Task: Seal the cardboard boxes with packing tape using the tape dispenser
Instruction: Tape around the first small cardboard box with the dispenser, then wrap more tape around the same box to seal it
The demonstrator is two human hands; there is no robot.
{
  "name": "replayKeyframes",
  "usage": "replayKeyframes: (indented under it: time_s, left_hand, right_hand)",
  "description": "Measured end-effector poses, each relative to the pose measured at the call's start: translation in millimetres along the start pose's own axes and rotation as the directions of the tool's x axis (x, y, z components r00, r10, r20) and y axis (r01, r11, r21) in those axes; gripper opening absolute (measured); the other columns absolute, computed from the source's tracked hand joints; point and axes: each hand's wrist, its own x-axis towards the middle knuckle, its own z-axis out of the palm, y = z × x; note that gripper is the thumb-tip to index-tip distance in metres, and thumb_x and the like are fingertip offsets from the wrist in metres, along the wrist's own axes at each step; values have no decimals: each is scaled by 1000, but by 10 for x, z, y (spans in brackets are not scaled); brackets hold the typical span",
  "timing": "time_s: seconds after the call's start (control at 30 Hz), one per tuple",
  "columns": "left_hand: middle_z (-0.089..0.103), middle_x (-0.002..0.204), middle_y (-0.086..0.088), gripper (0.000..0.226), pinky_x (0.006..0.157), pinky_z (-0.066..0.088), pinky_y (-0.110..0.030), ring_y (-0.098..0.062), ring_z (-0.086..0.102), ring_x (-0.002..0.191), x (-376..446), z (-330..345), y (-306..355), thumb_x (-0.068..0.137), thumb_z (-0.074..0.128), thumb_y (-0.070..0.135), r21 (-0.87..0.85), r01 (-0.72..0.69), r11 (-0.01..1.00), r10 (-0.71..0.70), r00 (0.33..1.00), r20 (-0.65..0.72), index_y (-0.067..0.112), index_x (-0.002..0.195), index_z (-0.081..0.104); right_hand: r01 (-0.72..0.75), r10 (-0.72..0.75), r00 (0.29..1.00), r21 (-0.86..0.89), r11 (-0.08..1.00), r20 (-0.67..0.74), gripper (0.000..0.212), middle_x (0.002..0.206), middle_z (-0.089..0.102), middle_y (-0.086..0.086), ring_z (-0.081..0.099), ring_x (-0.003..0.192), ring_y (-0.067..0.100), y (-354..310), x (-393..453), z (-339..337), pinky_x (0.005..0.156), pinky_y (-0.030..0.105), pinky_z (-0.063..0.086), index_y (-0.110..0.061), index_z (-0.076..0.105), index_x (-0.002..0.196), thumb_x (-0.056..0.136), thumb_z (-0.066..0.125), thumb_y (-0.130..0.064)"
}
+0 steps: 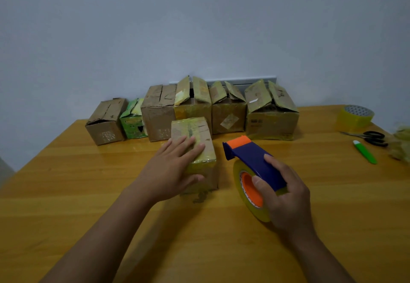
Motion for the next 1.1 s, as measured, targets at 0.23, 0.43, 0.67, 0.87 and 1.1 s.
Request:
replayKeyframes:
  time_s: [0.23, 0.43, 0.67, 0.87, 1.1]
  left_hand:
    - [15, 161, 7, 71, 112, -2, -23, -13, 10, 148, -4, -13, 2, 93, 45, 56, -46, -4, 999, 3, 1000, -15, 31, 153, 16]
    - [29, 157, -3, 72, 114, 8, -34, -23, 23, 146, -17, -14, 43, 90, 31, 62, -14, -5, 1000, 5, 1000, -18, 22, 149, 34]
    - [41, 150, -5, 64, 111, 25, -38, -30, 32, 141, -55, -25, 236, 91, 57, 45, -25, -53, 998, 51, 995, -83, 19, 147, 40]
    - [32, 156, 2, 72, 121, 8, -38, -20, 18, 147, -98, -21, 306, 89, 41, 57, -111, -53, 992, 48, 998, -48, 22, 151, 29]
    - [54, 135, 7, 49, 96, 48, -33, -10, 52, 119, 13, -377, 446, 96, 44, 51, -681, 232, 695, -256, 964, 67, 29, 139, 48]
  right_hand:
    - [-45, 44, 998, 25, 999, 40, 54, 114, 45, -42, 51, 106, -10, 26, -158, -113, 66, 13, 49, -58, 43, 128, 77, 62, -54]
    - [-76, 76, 997, 77, 994, 4, 54, 120, 44, -25, 48, 106, -15, -31, -204, -58, 70, 5, 46, -61, 42, 125, 74, 61, -60]
    - [-30, 35, 995, 49, 998, -97, 52, 112, 49, -24, 52, 101, -12, -38, -201, 20, 70, 6, 47, -54, 43, 124, 74, 57, -60]
    - [-67, 78, 993, 123, 990, -94, 53, 116, 53, -24, 56, 102, -7, -21, -120, -63, 72, 12, 50, -51, 48, 123, 72, 59, -60]
    - [-32, 66, 994, 355, 934, -84, 46, 110, 65, -21, 62, 96, 0, -254, 225, -519, 74, 16, 52, -42, 64, 114, 68, 65, -49]
